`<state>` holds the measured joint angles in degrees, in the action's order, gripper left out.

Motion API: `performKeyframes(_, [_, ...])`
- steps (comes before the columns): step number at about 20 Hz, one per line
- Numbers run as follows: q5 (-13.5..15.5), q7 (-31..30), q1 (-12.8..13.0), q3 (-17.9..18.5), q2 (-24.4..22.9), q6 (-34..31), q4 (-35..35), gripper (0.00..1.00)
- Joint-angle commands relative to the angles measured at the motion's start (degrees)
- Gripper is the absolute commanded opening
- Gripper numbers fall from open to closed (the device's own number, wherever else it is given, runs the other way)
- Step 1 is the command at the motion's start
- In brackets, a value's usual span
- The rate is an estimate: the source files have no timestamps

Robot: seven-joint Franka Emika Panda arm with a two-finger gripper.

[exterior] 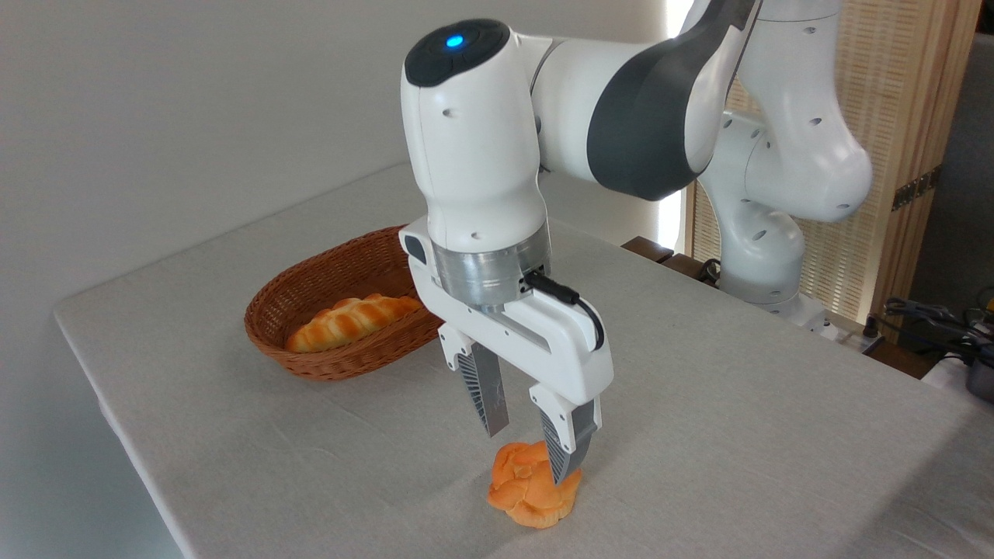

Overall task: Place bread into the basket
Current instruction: 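Lower the gripper around the orange bun and close on it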

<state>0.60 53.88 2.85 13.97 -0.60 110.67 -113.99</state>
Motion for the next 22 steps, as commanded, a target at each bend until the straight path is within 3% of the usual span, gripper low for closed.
performKeyframes(1, [1.0, 0.8, 0.4, 0.2, 0.1, 1.9, -1.7, 1.0])
performKeyframes(14, [0.7, 0.8, 0.5, -0.3, 2.1, 4.6, -4.6, 0.99])
performKeyframes(15, [0.5, 0.8, 0.5, -0.3, 2.1, 4.8, -4.6, 0.89])
performKeyframes(17, [0.4, 0.9, 0.5, -0.3, 2.1, 4.9, -4.6, 0.48])
performKeyframes(18, [0.4, 1.0, 0.5, -0.3, 2.1, 4.9, -4.6, 0.38])
performKeyframes(22, [0.3, 1.0, 0.5, -0.3, 2.1, 5.0, -4.5, 0.32])
